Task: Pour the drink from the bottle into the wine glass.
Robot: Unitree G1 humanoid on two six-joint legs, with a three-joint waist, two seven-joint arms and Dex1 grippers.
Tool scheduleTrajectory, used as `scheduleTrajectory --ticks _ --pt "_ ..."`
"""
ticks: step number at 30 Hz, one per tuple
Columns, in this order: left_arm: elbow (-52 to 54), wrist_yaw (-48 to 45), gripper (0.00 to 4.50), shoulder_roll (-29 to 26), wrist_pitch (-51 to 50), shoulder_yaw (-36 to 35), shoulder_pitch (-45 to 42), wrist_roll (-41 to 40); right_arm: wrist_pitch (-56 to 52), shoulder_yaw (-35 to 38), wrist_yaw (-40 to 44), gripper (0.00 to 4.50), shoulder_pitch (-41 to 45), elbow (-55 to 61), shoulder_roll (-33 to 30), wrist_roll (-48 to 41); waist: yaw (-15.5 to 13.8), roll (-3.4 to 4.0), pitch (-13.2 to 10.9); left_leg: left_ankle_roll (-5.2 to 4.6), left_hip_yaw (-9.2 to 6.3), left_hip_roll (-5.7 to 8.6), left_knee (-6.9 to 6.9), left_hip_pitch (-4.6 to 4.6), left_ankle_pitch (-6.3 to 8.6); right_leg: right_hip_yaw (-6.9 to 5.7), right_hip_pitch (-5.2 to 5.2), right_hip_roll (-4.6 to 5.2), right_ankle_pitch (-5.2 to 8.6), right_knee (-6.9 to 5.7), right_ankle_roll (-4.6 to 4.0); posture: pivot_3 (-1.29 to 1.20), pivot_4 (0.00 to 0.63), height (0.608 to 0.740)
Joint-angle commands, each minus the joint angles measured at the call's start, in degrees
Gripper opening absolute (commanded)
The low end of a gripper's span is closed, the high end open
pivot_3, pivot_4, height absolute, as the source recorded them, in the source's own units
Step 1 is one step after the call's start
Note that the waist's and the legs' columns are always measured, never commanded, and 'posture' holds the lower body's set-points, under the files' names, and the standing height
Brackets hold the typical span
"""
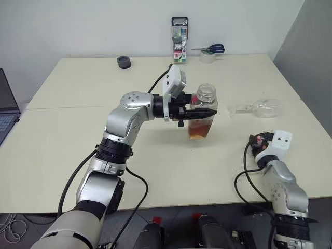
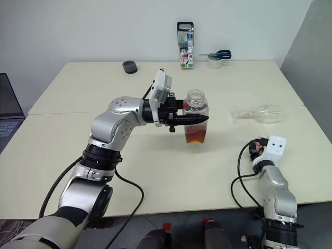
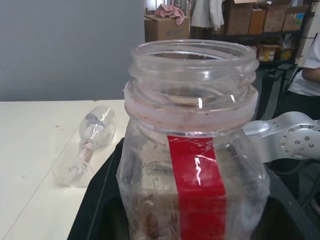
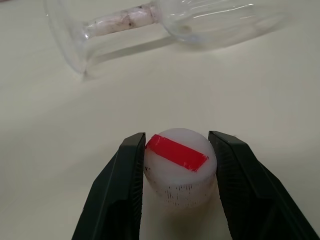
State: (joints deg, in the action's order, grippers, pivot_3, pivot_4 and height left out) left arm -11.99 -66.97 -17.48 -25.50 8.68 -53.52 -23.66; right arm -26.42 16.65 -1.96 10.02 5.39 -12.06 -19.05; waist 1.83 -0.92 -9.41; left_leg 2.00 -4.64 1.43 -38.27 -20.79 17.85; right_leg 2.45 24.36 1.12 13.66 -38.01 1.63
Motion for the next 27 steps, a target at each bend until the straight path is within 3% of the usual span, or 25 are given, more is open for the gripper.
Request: scheduleTrajectory --ticks 1,7,14,21,23,27 --pt "1.22 -0.31 1.90 -0.05 1.15 -0.64 -1.72 -0.25 0.92 1.48 -0.53 2.45 0.33 -0.53 -0.04 0.57 0.01 0.00 0.00 0.00 0.00 0.00 0.00 0.00 0.00 -0.02 -0.01 0.00 0.00 0.00 0.00 0.00 0.150 0.740" --pt "1.20 -0.17 1.90 -0.20 0.89 -0.74 -1.82 -0.28 1.76 -1.53 2.42 4.47 0.24 0.41 -2.24 3.27 0.03 0.00 0.00 -0.05 0.03 0.01 0.00 0.00 0.03 -0.03 -0.02 0.00 0.00 0.01 0.00 0.00 0.150 0.740" --pt "1.02 0.22 1.90 -0.21 1.07 -0.95 -1.71 -0.17 2.68 -5.28 6.84 4.47 1.64 2.77 -6.83 7.02 0.03 0.01 0.00 -0.06 0.04 0.00 0.01 0.00 0.03 -0.04 -0.02 -0.01 0.00 0.00 0.00 0.00 0.150 0.740" --pt "0.41 4.35 1.90 -0.42 1.84 -2.95 -1.04 0.68 -0.57 -5.17 19.20 4.47 7.81 8.32 -18.94 4.31 0.01 0.01 -0.01 -0.09 0.04 0.01 -0.01 0.00 0.05 -0.06 -0.02 -0.02 0.00 0.00 0.00 0.00 0.150 0.740" --pt "-1.05 9.57 1.90 0.26 3.30 -4.42 -0.95 2.29 -5.07 -5.23 25.66 4.47 8.93 12.97 -23.43 -0.51 -0.03 0.01 -0.01 -0.16 0.03 0.01 -0.01 -0.01 0.09 -0.11 -0.04 -0.02 0.00 0.03 0.00 0.00 0.150 0.740" --pt "-4.98 20.32 1.90 0.44 7.09 -6.58 -1.18 7.22 -16.98 -1.14 33.08 4.47 13.76 22.18 -26.71 -19.46 0.05 -0.01 -0.03 -0.21 -0.07 -0.04 -0.04 0.00 0.12 -0.11 -0.08 -0.02 0.00 0.04 0.00 0.00 0.150 0.740"
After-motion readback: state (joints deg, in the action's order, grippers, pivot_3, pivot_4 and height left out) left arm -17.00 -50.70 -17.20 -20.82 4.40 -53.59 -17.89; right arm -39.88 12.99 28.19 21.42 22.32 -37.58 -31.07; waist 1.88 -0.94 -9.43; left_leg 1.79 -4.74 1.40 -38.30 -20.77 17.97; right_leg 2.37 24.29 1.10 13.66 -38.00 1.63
